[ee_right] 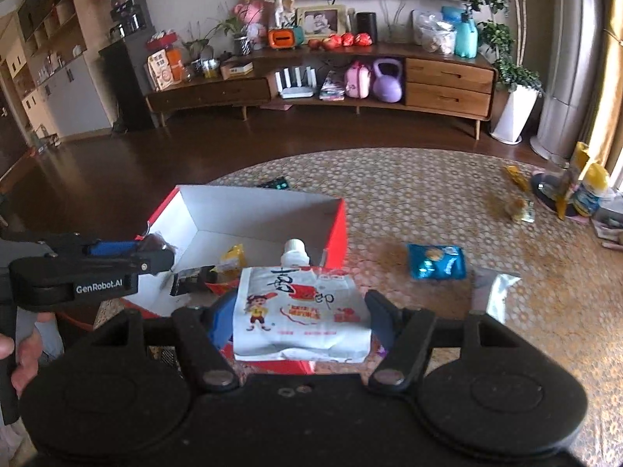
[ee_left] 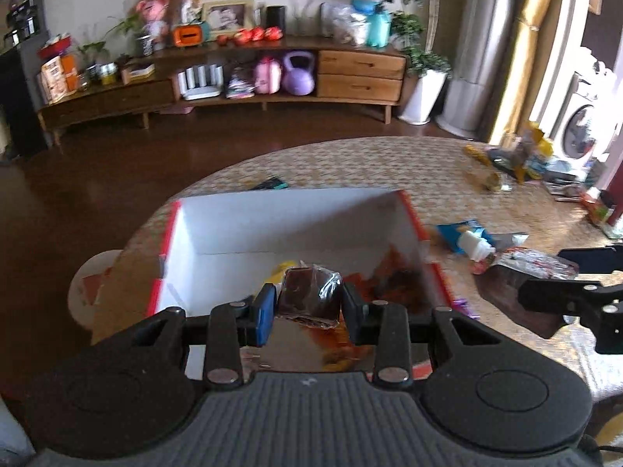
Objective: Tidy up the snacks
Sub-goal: 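Carry both snacks over the red box and open both tools to drop them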
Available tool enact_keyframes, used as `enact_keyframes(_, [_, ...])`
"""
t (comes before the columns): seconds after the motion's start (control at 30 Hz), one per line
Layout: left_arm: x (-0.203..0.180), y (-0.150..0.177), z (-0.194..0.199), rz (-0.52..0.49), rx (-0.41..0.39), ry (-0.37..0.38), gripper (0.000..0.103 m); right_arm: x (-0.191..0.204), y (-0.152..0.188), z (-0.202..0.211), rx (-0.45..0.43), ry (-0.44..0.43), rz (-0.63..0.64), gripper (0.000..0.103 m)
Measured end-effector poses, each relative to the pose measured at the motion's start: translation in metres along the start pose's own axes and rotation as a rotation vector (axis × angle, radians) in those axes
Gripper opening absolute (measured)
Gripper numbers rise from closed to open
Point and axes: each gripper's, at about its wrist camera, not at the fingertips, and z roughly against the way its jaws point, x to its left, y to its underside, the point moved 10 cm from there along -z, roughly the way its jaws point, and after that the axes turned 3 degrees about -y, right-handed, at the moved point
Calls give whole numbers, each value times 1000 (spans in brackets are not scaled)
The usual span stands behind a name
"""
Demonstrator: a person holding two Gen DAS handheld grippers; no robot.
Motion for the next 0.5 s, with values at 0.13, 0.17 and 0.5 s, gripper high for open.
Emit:
enact_keyframes(0.13, [25,3,-18,24,32,-34,35,13,-3,-24,25,-3,17,68])
enact_keyframes(0.17, [30,5,-23,26,39,-41,35,16,-4,-29,31,-5,22,68])
enact_keyframes(0.5, [61,13,-58,7,97,-95,35,37,-21,-79,54,4,82,68])
